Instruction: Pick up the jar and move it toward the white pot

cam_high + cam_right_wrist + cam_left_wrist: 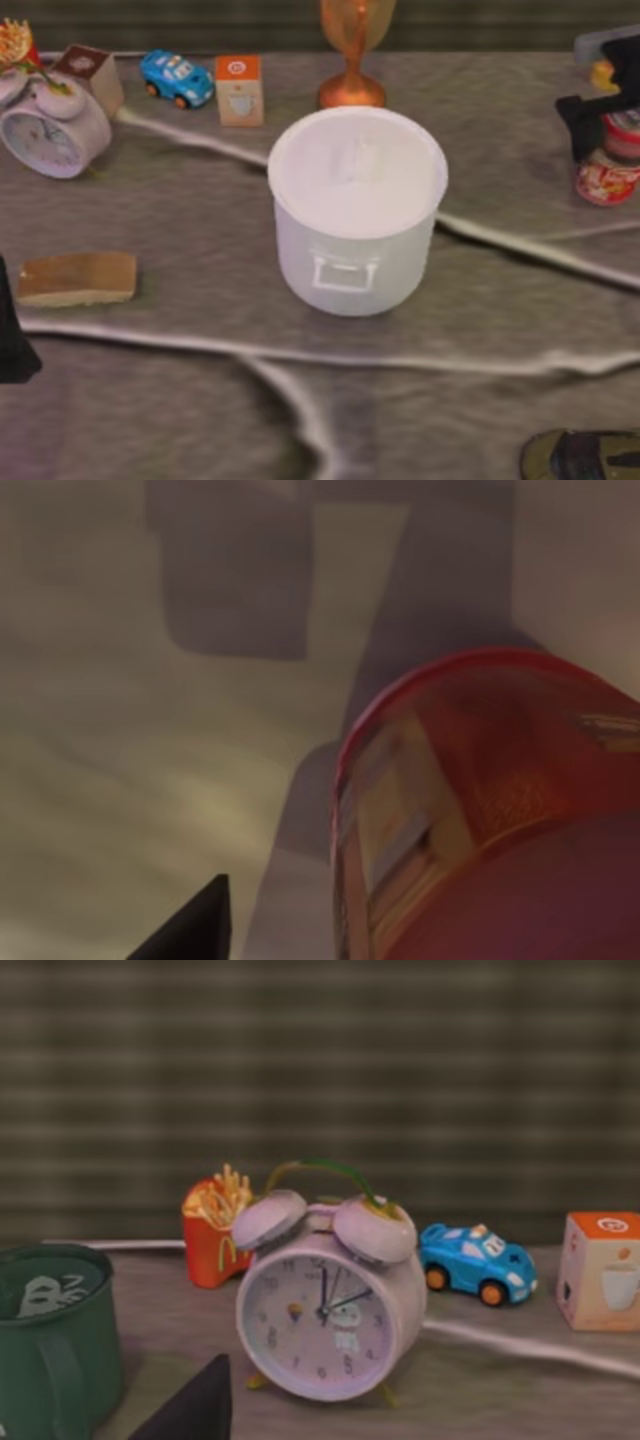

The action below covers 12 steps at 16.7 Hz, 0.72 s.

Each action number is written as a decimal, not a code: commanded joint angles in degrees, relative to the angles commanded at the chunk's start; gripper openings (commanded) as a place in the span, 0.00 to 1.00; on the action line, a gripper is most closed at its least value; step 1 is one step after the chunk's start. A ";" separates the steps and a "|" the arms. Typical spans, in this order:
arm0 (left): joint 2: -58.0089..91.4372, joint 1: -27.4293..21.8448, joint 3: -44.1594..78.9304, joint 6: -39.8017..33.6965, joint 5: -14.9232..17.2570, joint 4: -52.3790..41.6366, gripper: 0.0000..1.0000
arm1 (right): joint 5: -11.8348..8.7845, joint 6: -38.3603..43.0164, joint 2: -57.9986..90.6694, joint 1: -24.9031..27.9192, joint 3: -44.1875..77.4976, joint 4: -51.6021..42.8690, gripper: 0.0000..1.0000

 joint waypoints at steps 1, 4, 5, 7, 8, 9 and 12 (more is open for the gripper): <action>0.00 0.00 0.00 0.00 0.00 0.00 1.00 | 0.00 0.01 -0.01 0.01 -0.61 0.61 1.00; 0.00 0.00 0.00 0.00 0.00 0.00 1.00 | 0.00 0.01 0.00 0.01 -0.69 0.68 1.00; 0.00 0.00 0.00 0.00 0.00 0.00 1.00 | 0.00 0.01 0.00 0.01 -0.69 0.68 0.92; 0.00 0.00 0.00 0.00 0.00 0.00 1.00 | 0.00 0.01 0.00 0.01 -0.69 0.68 0.77; 0.00 0.00 0.00 0.00 0.00 0.00 1.00 | 0.00 0.01 0.00 0.01 -0.69 0.68 0.70; 0.00 0.00 0.00 0.00 0.00 0.00 1.00 | 0.00 0.01 0.00 0.01 -0.69 0.68 0.62; 0.00 0.00 0.00 0.00 0.00 0.00 1.00 | 0.00 0.01 0.00 0.01 -0.69 0.68 0.40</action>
